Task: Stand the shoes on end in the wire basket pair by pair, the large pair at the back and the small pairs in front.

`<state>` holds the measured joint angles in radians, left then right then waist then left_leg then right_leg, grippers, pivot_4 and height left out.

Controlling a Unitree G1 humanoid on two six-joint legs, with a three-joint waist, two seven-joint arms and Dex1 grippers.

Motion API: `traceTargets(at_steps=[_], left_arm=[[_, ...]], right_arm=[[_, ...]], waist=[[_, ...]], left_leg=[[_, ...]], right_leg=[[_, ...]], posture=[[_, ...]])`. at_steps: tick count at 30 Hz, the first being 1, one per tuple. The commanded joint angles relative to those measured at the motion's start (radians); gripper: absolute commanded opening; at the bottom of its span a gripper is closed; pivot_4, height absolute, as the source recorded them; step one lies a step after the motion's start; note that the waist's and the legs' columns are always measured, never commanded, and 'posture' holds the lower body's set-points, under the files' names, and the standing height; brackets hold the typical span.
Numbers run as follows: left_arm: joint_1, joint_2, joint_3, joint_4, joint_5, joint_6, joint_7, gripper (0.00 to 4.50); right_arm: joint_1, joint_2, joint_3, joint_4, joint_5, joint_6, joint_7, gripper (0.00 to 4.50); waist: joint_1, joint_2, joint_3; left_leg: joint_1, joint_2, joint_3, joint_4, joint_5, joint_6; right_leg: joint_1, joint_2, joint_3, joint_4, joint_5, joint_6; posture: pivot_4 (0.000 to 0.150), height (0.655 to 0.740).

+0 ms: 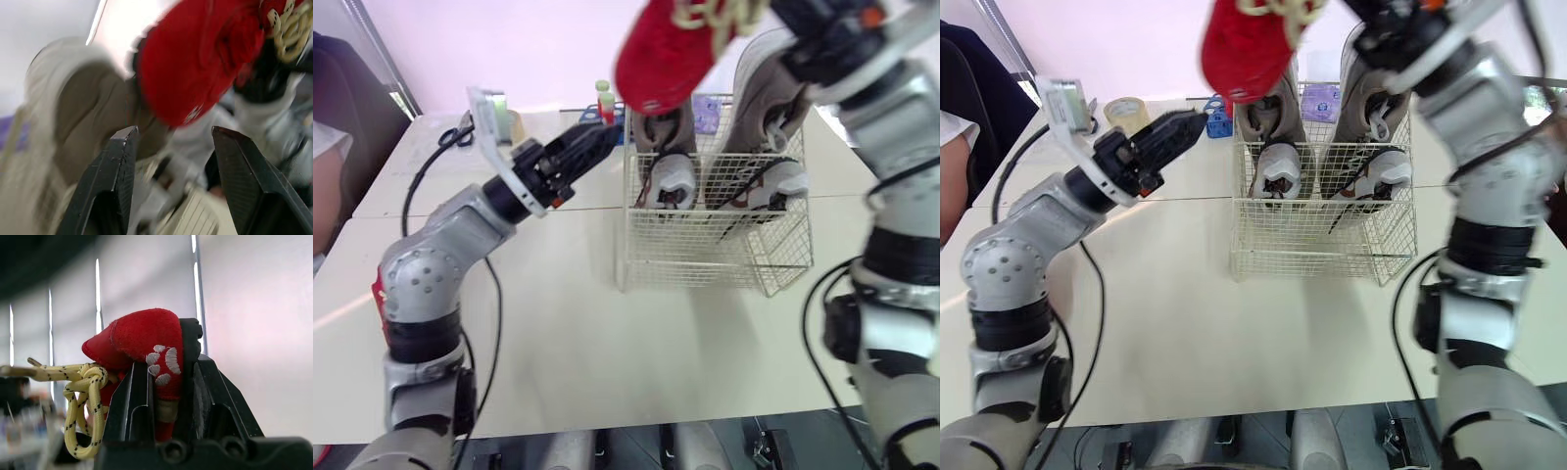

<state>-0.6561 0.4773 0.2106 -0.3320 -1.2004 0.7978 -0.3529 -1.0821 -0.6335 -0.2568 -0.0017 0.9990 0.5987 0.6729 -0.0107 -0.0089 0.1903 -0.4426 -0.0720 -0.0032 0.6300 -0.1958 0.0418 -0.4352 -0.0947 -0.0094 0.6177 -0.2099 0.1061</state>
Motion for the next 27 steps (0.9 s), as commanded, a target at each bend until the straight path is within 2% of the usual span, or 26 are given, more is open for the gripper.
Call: traceTargets(at_steps=[1,6,9,15,19,27], left_arm=[[0.016,0.09,0.026,-0.098,-0.013,0.032,-0.04,2.57],[0.059,0.196,0.073,-0.133,-0.076,0.078,-0.06,2.57],[0.077,0.223,0.085,-0.127,-0.112,0.091,-0.068,2.57],[0.067,0.228,0.064,-0.077,-0.134,0.099,-0.114,2.57],[0.027,0.223,0.049,-0.029,-0.133,0.107,-0.15,2.57],[-0.008,0.21,0.062,0.014,-0.17,0.128,-0.146,2.57]], right_arm=[[-0.064,-0.16,-0.029,0.069,-0.007,0.06,0.199,0.53],[-0.019,-0.357,-0.059,0.094,0.016,0.198,0.342,0.53],[0.051,-0.417,-0.086,0.05,0.034,0.269,0.369,0.53],[0.231,-0.455,-0.172,-0.072,0.142,0.419,0.384,0.53],[0.346,-0.475,-0.196,-0.12,0.097,0.393,0.397,0.53],[0.406,-0.477,-0.175,-0.1,-0.009,0.28,0.437,0.53]], waist=[[-0.002,0.0,0.0],[-0.002,0.0,0.0],[0.0,0.0,0.0],[0.001,0.0,0.0],[0.004,0.0,0.0],[0.0,0.0,0.0]], left_leg=[[0.0,0.0,0.0,-0.001,0.0,0.0],[0.0,0.001,0.0,-0.002,-0.002,0.001],[-0.001,0.001,0.0,-0.002,-0.004,0.0],[-0.002,0.001,0.001,-0.001,-0.004,0.0],[-0.002,0.001,0.001,-0.001,-0.004,0.0],[-0.002,0.001,0.001,-0.001,-0.004,0.0]], right_leg=[[0.0,0.0,0.0,-0.001,0.0,0.0],[0.001,-0.002,0.0,-0.005,-0.001,-0.002],[0.0,-0.003,0.0,-0.006,-0.001,-0.002],[0.001,-0.004,0.0,-0.007,-0.001,-0.002],[0.0,-0.004,-0.001,-0.007,-0.001,-0.002],[0.0,-0.004,0.0,-0.007,-0.001,-0.002]], posture=[[0.15,0.74],[0.15,0.74],[0.15,0.74],[0.15,0.74],[0.15,0.74],[0.15,0.74]])
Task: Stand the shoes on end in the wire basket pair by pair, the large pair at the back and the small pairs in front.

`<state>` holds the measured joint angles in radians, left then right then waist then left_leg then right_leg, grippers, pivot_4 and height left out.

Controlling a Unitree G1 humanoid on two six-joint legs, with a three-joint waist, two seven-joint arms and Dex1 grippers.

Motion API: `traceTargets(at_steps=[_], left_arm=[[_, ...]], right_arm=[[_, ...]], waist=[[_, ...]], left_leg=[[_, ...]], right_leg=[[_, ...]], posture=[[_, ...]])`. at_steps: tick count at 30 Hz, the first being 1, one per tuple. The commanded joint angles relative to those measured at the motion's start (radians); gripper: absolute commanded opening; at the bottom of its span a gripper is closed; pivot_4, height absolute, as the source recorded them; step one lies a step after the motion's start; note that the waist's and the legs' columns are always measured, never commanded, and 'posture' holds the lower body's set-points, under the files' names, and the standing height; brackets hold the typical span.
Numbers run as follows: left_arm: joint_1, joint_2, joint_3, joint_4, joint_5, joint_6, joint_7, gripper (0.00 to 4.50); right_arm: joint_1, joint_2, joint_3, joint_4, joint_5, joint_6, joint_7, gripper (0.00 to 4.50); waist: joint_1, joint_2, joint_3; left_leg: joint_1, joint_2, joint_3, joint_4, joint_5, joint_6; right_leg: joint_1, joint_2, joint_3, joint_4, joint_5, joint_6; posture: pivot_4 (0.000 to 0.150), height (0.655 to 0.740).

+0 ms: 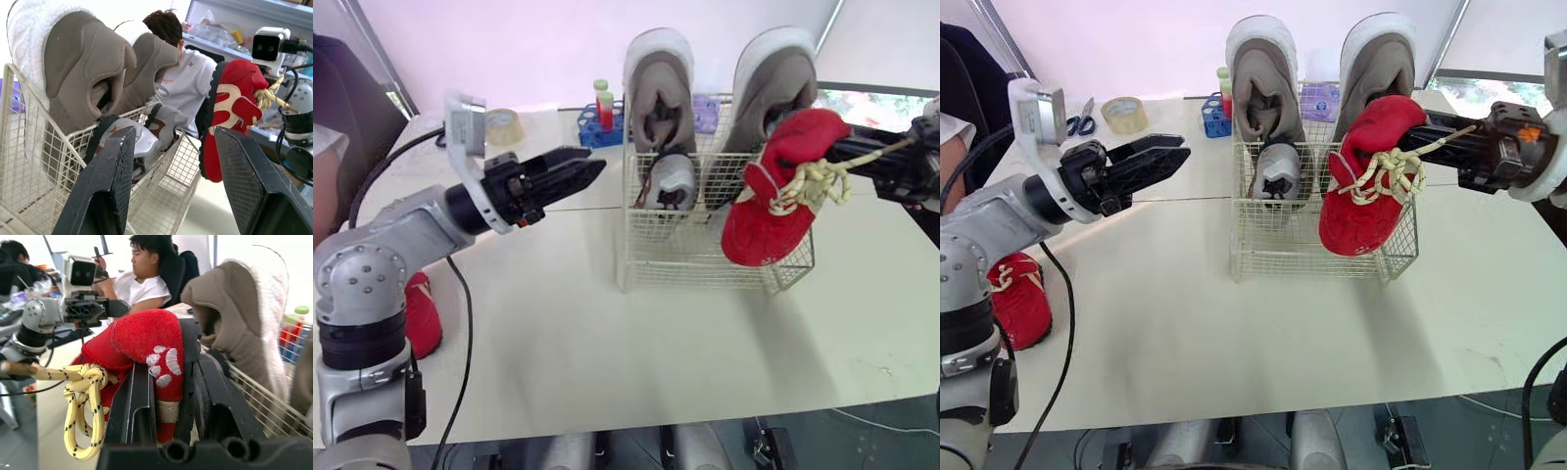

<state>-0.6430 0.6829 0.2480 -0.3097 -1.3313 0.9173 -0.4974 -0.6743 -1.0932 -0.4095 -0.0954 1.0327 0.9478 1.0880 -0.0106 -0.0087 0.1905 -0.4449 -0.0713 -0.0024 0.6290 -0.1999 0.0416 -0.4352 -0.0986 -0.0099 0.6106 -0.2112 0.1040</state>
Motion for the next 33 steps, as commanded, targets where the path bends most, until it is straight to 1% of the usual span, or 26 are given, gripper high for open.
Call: traceTargets(at_steps=[1,6,12,15,18,21,23,24,29,33], left_arm=[[-0.022,0.006,0.027,-0.007,-0.045,0.012,0.002,2.57],[-0.047,0.016,0.038,0.015,-0.086,0.027,0.03,2.57],[-0.065,0.032,0.044,0.028,-0.123,0.052,0.061,2.57],[-0.078,0.035,0.042,0.041,-0.135,0.059,0.074,2.57],[-0.084,0.036,0.04,0.045,-0.14,0.064,0.079,2.57],[-0.086,0.033,0.035,0.043,-0.141,0.066,0.087,2.57],[-0.085,0.033,0.037,0.044,-0.138,0.065,0.09,2.65],[-0.085,0.033,0.038,0.044,-0.137,0.065,0.091,2.65],[-0.069,0.027,0.043,0.029,-0.135,0.062,0.097,2.65],[-0.062,0.016,0.041,0.029,-0.123,0.052,0.096,2.65]], right_arm=[[0.002,-0.013,-0.016,0.0,-0.064,-0.093,0.028,0.53],[0.027,0.017,0.037,0.005,-0.192,-0.244,0.05,0.53],[0.106,0.05,0.078,-0.038,-0.232,-0.306,0.099,0.53],[0.166,0.07,0.117,-0.047,-0.278,-0.353,0.126,0.53],[0.18,0.092,0.132,-0.026,-0.295,-0.381,0.128,0.53],[0.175,0.113,0.149,0.057,-0.331,-0.415,0.142,0.53],[0.169,0.114,0.156,0.094,-0.353,-0.435,0.149,1.57],[0.168,0.111,0.156,0.103,-0.357,-0.439,0.156,1.97],[0.175,0.09,0.109,0.096,-0.342,-0.417,0.151,4.42],[0.216,0.048,0.03,0.039,-0.302,-0.367,0.151,4.42]], waist=[[0.0,0.0,0.0],[0.001,0.0,0.0],[0.003,0.0,0.0],[0.006,0.0,0.0],[0.01,0.0,0.0],[0.02,0.0,0.0],[0.023,0.0,0.0],[0.023,0.0,0.0],[0.023,0.0,0.0],[0.024,0.0,0.0]], left_leg=[[0.0,0.0,0.0,0.0,0.0,0.0],[0.0,0.0,0.0,0.001,0.0,0.0],[0.0,0.0,0.0,0.001,0.0,0.0],[0.0,0.0,0.0,0.001,0.0,0.0],[0.0,0.0,0.0,0.002,0.0,0.0],[0.001,0.0,0.0,0.002,0.0,0.0],[0.001,0.0,0.0,0.002,0.0,0.0],[0.001,0.0,0.0,0.002,0.0,0.0],[0.001,0.0,0.0,0.003,0.0,0.0],[0.001,0.0,0.0,0.003,0.0,0.0]], right_leg=[[0.0,0.0,0.0,0.0,0.0,0.0],[0.0,0.0,0.0,0.0,0.0,0.0],[0.0,0.0,0.0,0.0,0.0,0.0],[0.001,0.0,0.0,0.001,0.0,0.0],[0.001,0.0,0.0,0.001,0.0,0.0],[0.001,0.001,0.0,0.001,0.0,0.0],[0.001,0.001,0.0,0.001,0.0,0.0],[0.001,0.001,0.0,0.001,0.0,0.0],[0.002,0.001,0.0,0.001,0.0,0.0],[0.002,0.001,0.0,0.001,0.0,0.0]], posture=[[0.15,0.74],[0.15,0.74],[0.15,0.74],[0.15,0.74],[0.15,0.74],[0.15,0.74],[0.15,0.74],[0.15,0.74],[0.15,0.74],[0.15,0.74]])
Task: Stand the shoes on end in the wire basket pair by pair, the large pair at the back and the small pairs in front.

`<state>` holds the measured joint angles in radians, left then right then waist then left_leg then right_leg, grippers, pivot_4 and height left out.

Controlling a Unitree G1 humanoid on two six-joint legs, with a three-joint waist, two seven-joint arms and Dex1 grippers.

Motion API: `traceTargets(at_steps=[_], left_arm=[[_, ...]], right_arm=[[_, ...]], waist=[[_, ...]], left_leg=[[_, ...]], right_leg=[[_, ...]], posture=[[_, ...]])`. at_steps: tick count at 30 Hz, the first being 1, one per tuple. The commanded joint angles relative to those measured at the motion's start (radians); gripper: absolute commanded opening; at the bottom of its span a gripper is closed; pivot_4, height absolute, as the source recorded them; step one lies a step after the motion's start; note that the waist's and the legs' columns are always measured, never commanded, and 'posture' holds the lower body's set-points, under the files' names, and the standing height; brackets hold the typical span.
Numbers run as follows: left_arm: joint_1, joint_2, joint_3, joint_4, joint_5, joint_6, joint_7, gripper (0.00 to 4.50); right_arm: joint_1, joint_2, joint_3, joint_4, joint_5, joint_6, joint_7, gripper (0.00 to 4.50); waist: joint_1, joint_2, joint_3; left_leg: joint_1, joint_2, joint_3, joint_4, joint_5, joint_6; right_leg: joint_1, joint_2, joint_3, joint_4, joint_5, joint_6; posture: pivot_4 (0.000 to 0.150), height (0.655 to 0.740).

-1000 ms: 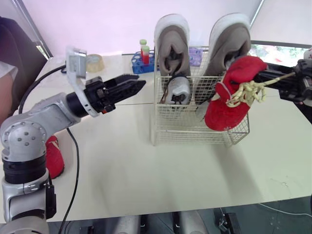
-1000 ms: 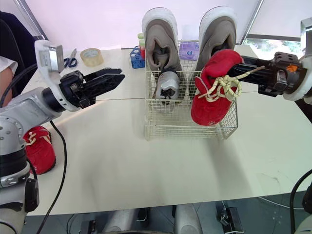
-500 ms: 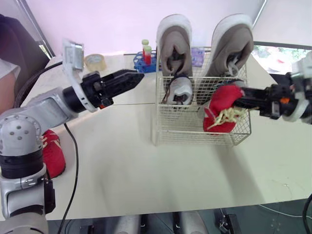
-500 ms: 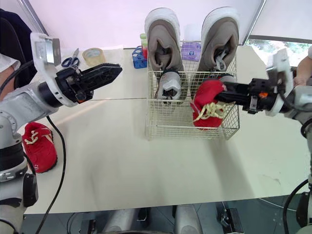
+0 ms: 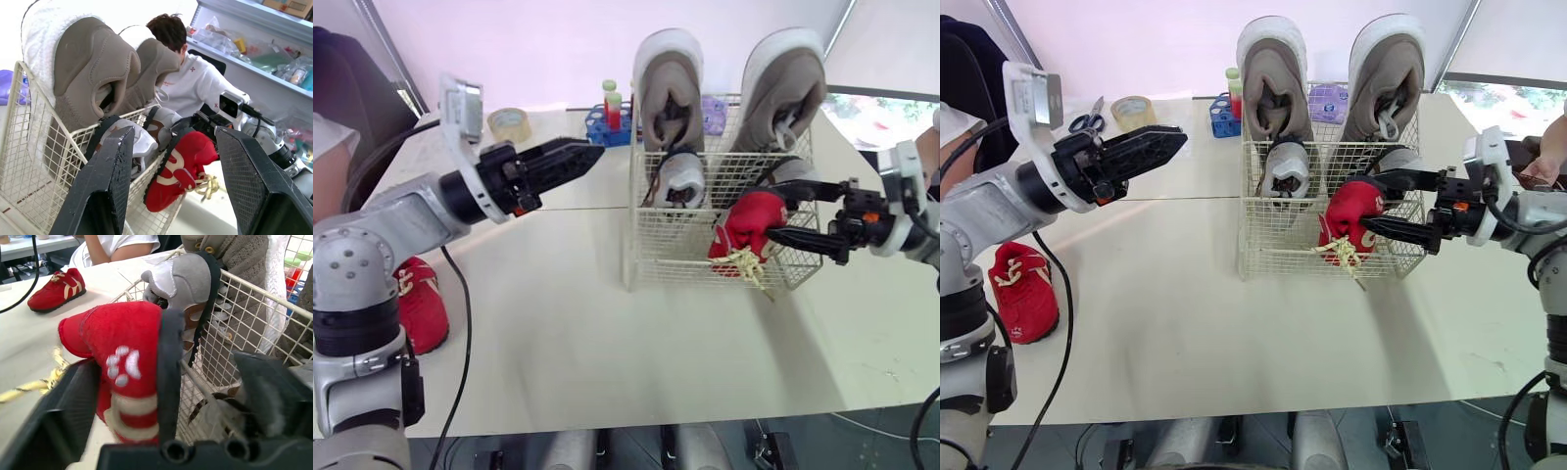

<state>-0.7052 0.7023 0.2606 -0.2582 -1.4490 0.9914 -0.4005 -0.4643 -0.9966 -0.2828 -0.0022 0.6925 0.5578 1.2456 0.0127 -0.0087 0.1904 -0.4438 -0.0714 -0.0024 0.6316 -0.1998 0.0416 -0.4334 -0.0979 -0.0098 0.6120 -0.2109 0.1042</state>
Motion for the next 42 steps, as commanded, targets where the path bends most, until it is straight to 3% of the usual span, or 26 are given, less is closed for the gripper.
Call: traceTargets(at_steps=[1,11,14,17,19,21,23,26,31,33,36,42], left_arm=[[0.001,-0.007,0.027,-0.019,0.0,-0.026,-0.005,2.65],[-0.004,-0.053,-0.005,0.02,0.09,-0.052,-0.074,2.65],[-0.007,-0.043,-0.003,0.039,0.132,-0.054,-0.096,2.65],[-0.03,-0.011,0.021,0.074,0.185,-0.054,-0.054,3.54],[-0.045,0.038,0.044,0.071,0.251,-0.059,0.005,4.46],[-0.062,0.11,0.054,0.066,0.343,-0.041,0.102,4.46],[-0.062,0.25,0.032,0.067,0.473,0.022,0.183,4.46],[-0.09,0.438,0.041,0.154,0.544,0.294,0.292,4.46],[-0.012,0.594,0.206,0.192,0.671,0.602,0.395,4.46],[0.09,0.631,0.277,0.207,0.659,0.623,0.401,4.46],[0.29,0.654,0.411,0.269,0.536,0.623,0.432,4.46],[0.419,0.609,0.517,0.386,0.334,0.623,0.636,4.46]], right_arm=[[0.017,-0.06,-0.122,-0.075,0.053,0.042,-0.01,4.42],[0.085,-0.109,-0.313,-0.253,0.185,0.193,-0.097,4.42],[-0.065,-0.116,-0.327,-0.233,0.314,0.255,-0.18,4.47],[-0.288,-0.116,-0.237,-0.237,0.45,0.319,-0.23,4.5],[-0.401,-0.099,-0.14,-0.255,0.49,0.364,-0.227,4.5],[-0.465,-0.088,-0.054,-0.262,0.535,0.426,-0.194,4.5],[-0.504,-0.059,0.024,-0.278,0.544,0.443,-0.145,4.5],[-0.524,-0.02,0.127,-0.276,0.44,0.369,-0.043,4.5],[-0.534,0.036,0.275,-0.207,0.242,0.187,0.168,4.5],[-0.542,0.059,0.303,-0.191,0.193,0.142,0.207,4.5],[-0.563,0.084,0.334,-0.145,0.137,0.101,0.259,4.5],[-0.583,0.1,0.347,-0.112,0.081,0.086,0.309,4.5]], waist=[[0.002,0.0,0.0],[0.0,0.0,0.0],[-0.002,0.001,0.0],[-0.004,0.002,0.0],[-0.006,0.001,0.0],[-0.01,0.0,0.0],[-0.012,-0.002,0.001],[-0.024,-0.003,0.001],[-0.025,-0.004,0.002],[-0.025,-0.004,0.002],[-0.024,-0.004,0.002],[-0.022,-0.005,0.001]], left_leg=[[0.0,0.0,0.0,0.0,0.0,0.0],[0.0,0.0,0.0,0.0,0.0,0.0],[0.0,0.0,0.0,0.0,0.0,0.0],[0.0,0.0,0.001,-0.001,0.0,0.0],[0.0,0.002,0.0,-0.002,0.0,0.0],[0.0,0.003,0.0,-0.003,0.0,0.0],[-0.001,0.002,0.0,-0.003,0.0,0.0],[-0.005,0.001,0.001,-0.003,-0.001,0.0],[-0.005,0.0,0.001,-0.003,-0.001,0.001],[-0.005,0.0,0.001,-0.004,-0.001,0.0],[-0.002,0.0,0.001,-0.006,0.0,-0.002],[0.0,0.0,0.0,-0.007,0.0,-0.002]], right_leg=[[0.0,0.0,0.0,0.0,0.0,0.0],[0.0,0.0,0.0,0.0,0.0,0.0],[0.0,0.0,0.0,0.0,0.0,0.0],[-0.001,0.0,0.0,0.0,0.0,0.0],[-0.001,0.001,0.0,0.0,0.0,-0.001],[-0.002,0.001,-0.001,-0.001,-0.001,-0.002],[-0.002,0.0,-0.001,-0.002,-0.001,-0.002],[-0.006,-0.001,0.0,-0.002,-0.001,-0.002],[-0.009,0.001,-0.001,0.002,0.001,0.002],[-0.009,0.001,-0.001,0.003,0.001,0.002],[-0.01,0.0,-0.001,0.003,0.001,0.002],[-0.01,-0.001,-0.001,0.003,-0.001,-0.002]], posture=[[0.15,0.74],[0.15,0.74],[0.15,0.74],[0.15,0.74],[0.15,0.74],[0.15,0.74],[0.15,0.74],[0.15,0.74],[0.15,0.74],[0.15,0.74],[0.15,0.74],[0.15,0.74]])
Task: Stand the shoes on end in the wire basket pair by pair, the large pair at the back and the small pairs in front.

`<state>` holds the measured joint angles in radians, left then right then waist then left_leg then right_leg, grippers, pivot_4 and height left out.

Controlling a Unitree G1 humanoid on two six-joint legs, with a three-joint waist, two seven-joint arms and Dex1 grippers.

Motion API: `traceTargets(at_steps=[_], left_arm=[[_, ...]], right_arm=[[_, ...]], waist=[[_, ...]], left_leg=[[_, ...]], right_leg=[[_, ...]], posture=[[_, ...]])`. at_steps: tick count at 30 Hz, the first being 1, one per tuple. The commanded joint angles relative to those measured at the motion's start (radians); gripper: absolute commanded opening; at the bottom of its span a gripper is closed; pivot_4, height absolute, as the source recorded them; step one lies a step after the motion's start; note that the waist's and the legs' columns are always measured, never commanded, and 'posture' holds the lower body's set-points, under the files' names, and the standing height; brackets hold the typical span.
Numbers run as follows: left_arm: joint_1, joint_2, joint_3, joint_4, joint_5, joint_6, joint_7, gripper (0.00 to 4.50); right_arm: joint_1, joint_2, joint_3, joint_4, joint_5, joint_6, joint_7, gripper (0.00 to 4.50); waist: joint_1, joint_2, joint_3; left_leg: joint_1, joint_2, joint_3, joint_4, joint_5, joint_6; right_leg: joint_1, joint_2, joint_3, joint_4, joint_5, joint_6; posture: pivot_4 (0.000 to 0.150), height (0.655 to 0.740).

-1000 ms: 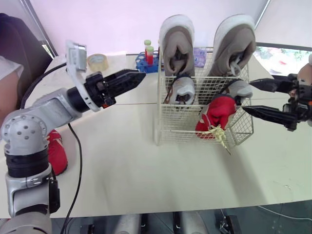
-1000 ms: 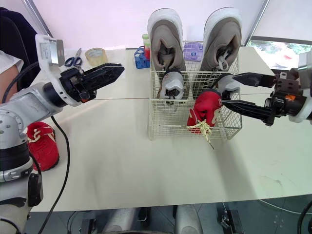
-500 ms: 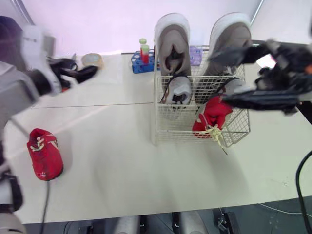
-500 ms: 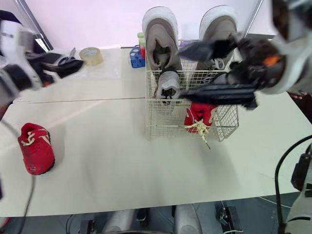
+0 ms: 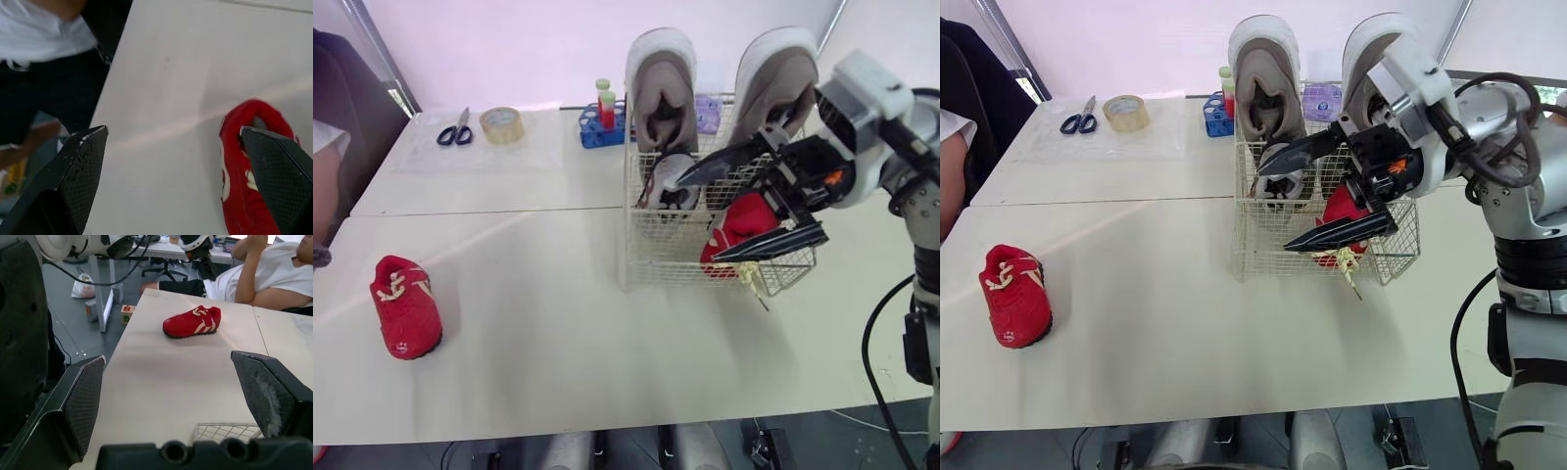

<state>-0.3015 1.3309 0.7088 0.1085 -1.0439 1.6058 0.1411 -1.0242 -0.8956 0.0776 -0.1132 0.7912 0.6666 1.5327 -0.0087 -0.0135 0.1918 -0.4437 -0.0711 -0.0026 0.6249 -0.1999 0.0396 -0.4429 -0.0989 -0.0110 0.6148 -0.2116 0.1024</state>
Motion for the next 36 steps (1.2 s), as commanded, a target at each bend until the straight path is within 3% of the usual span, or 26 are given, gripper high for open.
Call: traceTargets(at_steps=[1,9,17,20,27,32,36], left_arm=[[0.018,-0.046,0.074,0.019,-0.095,0.009,0.122,4.46],[-0.095,-0.257,0.047,0.043,-0.133,0.009,0.309,4.46],[-0.123,-0.308,-0.063,0.166,-0.11,0.009,0.353,4.46],[-0.117,-0.316,-0.083,0.189,-0.12,0.009,0.35,3.61],[-0.157,-0.325,-0.114,0.208,-0.094,0.009,0.341,0.16],[-0.276,-0.289,-0.105,0.168,-0.049,0.009,0.337,0.07],[-0.437,-0.31,-0.079,-0.016,-0.021,-0.006,0.303,0.07]], right_arm=[[-0.022,0.002,-0.014,-0.001,-0.024,-0.022,0.023,4.5],[-0.02,0.001,-0.029,-0.016,-0.055,0.002,0.001,4.5],[0.009,-0.026,-0.066,-0.064,-0.044,0.05,-0.04,4.5],[0.029,-0.027,-0.083,-0.087,-0.034,0.064,-0.065,4.5],[0.052,-0.036,-0.104,-0.101,-0.028,0.073,-0.094,4.5],[0.054,-0.041,-0.104,-0.081,-0.041,0.059,-0.098,4.5],[0.057,-0.049,-0.127,-0.068,-0.027,0.084,-0.125,4.5]], waist=[[-0.001,0.0,0.0],[-0.001,-0.001,-0.001],[-0.003,-0.001,-0.001],[-0.003,-0.001,-0.002],[-0.006,-0.001,-0.002],[-0.002,-0.002,-0.002],[0.007,-0.005,-0.002]], left_leg=[[0.0,0.0,0.0,0.0,0.0,0.0],[-0.001,0.0,0.0,-0.003,0.0,-0.001],[-0.001,-0.001,0.001,-0.003,0.0,-0.001],[-0.001,-0.001,0.001,-0.003,0.0,-0.001],[0.0,-0.001,0.001,-0.003,0.0,-0.001],[-0.001,-0.001,0.001,-0.003,0.001,-0.002],[-0.002,-0.001,0.001,-0.001,0.001,-0.002]], right_leg=[[0.0,0.0,0.0,0.0,0.0,0.0],[0.001,-0.001,0.0,0.001,0.002,0.004],[0.0,-0.001,0.001,0.001,0.002,0.004],[0.0,-0.001,0.001,0.001,0.002,0.004],[0.001,-0.001,0.001,0.002,0.002,0.003],[0.0,-0.001,0.001,0.003,0.002,0.003],[0.001,-0.001,0.001,0.002,0.003,0.003]], posture=[[0.15,0.74],[0.15,0.74],[0.15,0.74],[0.15,0.74],[0.15,0.74],[0.15,0.74],[0.15,0.74]])
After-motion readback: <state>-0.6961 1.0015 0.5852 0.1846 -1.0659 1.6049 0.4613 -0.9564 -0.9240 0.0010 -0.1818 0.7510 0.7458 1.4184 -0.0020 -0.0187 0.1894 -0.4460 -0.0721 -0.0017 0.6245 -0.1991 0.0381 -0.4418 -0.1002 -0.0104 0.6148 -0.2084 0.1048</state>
